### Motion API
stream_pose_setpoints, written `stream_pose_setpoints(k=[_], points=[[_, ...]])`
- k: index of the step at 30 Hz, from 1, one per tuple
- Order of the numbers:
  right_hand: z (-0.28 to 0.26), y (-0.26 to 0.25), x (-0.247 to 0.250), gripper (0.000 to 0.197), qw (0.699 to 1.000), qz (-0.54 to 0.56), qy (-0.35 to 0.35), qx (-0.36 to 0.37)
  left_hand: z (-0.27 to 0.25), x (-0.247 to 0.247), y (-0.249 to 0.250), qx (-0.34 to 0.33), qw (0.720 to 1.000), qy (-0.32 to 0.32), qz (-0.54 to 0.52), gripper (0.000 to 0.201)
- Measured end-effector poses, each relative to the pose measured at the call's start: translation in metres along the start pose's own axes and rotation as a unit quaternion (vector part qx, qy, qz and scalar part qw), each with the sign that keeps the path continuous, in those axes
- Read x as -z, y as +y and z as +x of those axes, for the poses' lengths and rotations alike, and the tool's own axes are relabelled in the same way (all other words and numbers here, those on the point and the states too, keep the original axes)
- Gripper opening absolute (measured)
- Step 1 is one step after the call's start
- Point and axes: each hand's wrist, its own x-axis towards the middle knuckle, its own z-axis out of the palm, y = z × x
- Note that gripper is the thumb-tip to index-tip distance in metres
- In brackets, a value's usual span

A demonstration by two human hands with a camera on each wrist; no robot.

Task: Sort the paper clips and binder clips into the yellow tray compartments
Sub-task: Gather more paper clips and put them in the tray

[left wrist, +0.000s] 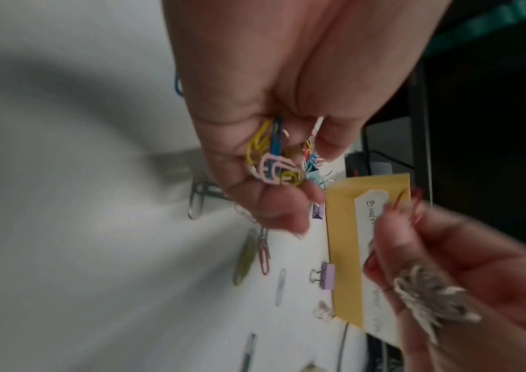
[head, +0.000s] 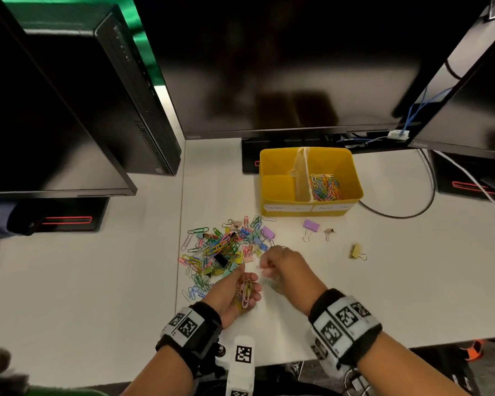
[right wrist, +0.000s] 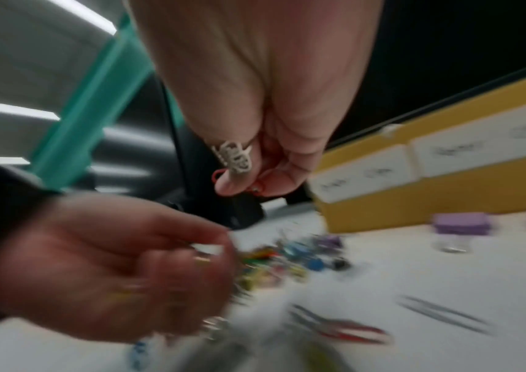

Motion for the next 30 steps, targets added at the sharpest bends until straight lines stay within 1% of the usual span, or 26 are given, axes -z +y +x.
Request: stream_pose_setpoints(k=[1, 3, 4, 5, 6, 7, 8, 9, 10, 11, 12, 13, 14, 15, 16, 17, 18, 20, 22, 24, 26, 27, 30], points=[[-0.003, -0.008, -0.004, 0.026, 0.999, 0.015, -0.013, 0.028, -0.002, -0.002, 0.002, 0.01, 0.999, -0.027, -0.025, 0.049], [-0.01, -0.025, -0.016, 0.028, 0.995, -0.025, -0.039, 0.085, -0.002, -0.004, 0.004, 0.028, 0.997, -0.054, -0.051, 0.046], [-0.012, -0.031, -0.02, 0.033, 0.995, -0.038, -0.042, 0.08, -0.001, -0.004, 0.005, 0.034, 0.997, -0.052, -0.052, 0.041], [-0.013, -0.03, -0.023, 0.037, 0.994, -0.075, -0.031, 0.073, 0.0, -0.003, 0.006, 0.042, 0.997, -0.045, -0.049, 0.036], [-0.014, -0.026, -0.023, 0.039, 0.992, -0.099, 0.014, 0.083, 0.002, 0.0, 0.007, 0.052, 0.996, -0.039, -0.053, 0.034], [-0.014, -0.021, -0.019, 0.038, 0.989, -0.092, 0.068, 0.094, 0.004, 0.004, 0.008, 0.061, 0.995, -0.033, -0.065, 0.034], [-0.015, -0.01, -0.016, 0.038, 0.987, -0.069, 0.116, 0.089, 0.004, 0.009, 0.011, 0.067, 0.995, -0.026, -0.076, 0.036], [-0.018, 0.002, -0.01, 0.037, 0.985, -0.04, 0.156, 0.062, 0.005, 0.015, 0.013, 0.066, 0.995, -0.016, -0.076, 0.038], [-0.02, 0.017, -0.005, 0.035, 0.985, -0.015, 0.172, 0.018, 0.004, 0.021, 0.015, 0.054, 0.997, -0.006, -0.058, 0.04], [-0.021, 0.033, -0.002, 0.035, 0.984, -0.016, 0.176, -0.036, 0.002, 0.026, 0.017, 0.03, 0.999, 0.008, -0.019, 0.04], [-0.022, 0.048, -0.003, 0.036, 0.983, -0.021, 0.164, -0.084, 0.0, 0.031, 0.017, -0.003, 0.999, 0.026, 0.038, 0.039], [-0.022, 0.062, -0.005, 0.038, 0.981, -0.028, 0.144, -0.126, -0.002, 0.034, 0.018, -0.041, 0.992, 0.045, 0.11, 0.038], [-0.021, 0.07, -0.011, 0.038, 0.98, -0.038, 0.126, -0.15, -0.004, 0.036, 0.017, -0.074, 0.978, 0.059, 0.187, 0.038], [-0.019, 0.073, -0.016, 0.039, 0.979, -0.047, 0.117, -0.159, -0.005, 0.038, 0.015, -0.099, 0.96, 0.067, 0.253, 0.037], [-0.016, 0.072, -0.022, 0.041, 0.98, -0.056, 0.108, -0.159, -0.006, 0.039, 0.013, -0.118, 0.946, 0.067, 0.294, 0.037], [-0.011, 0.068, -0.027, 0.046, 0.981, -0.06, 0.1, -0.157, -0.007, 0.039, 0.011, -0.128, 0.939, 0.063, 0.314, 0.037], [-0.007, 0.062, -0.032, 0.054, 0.983, -0.061, 0.086, -0.151, -0.008, 0.038, 0.009, -0.126, 0.939, 0.057, 0.316, 0.036], [-0.002, 0.046, -0.042, 0.078, 0.989, -0.058, 0.04, -0.131, -0.012, 0.039, 0.006, -0.102, 0.956, 0.041, 0.274, 0.036], [-0.001, 0.029, -0.056, 0.1, 0.99, -0.084, -0.009, -0.109, -0.015, 0.041, 0.005, -0.089, 0.968, 0.031, 0.232, 0.034], [0.001, 0.018, -0.069, 0.108, 0.987, -0.125, -0.021, -0.102, -0.016, 0.046, 0.006, -0.091, 0.969, 0.036, 0.227, 0.032], [0.002, 0.013, -0.079, 0.105, 0.985, -0.135, -0.009, -0.104, -0.018, 0.051, 0.007, -0.092, 0.968, 0.056, 0.229, 0.032], [0.003, 0.012, -0.081, 0.101, 0.986, -0.123, 0.002, -0.109, -0.018, 0.053, 0.005, -0.092, 0.968, 0.06, 0.225, 0.033], [0.007, 0.015, -0.083, 0.076, 0.99, -0.092, 0.024, -0.1, -0.017, 0.058, 0.004, -0.08, 0.98, 0.055, 0.172, 0.034]])
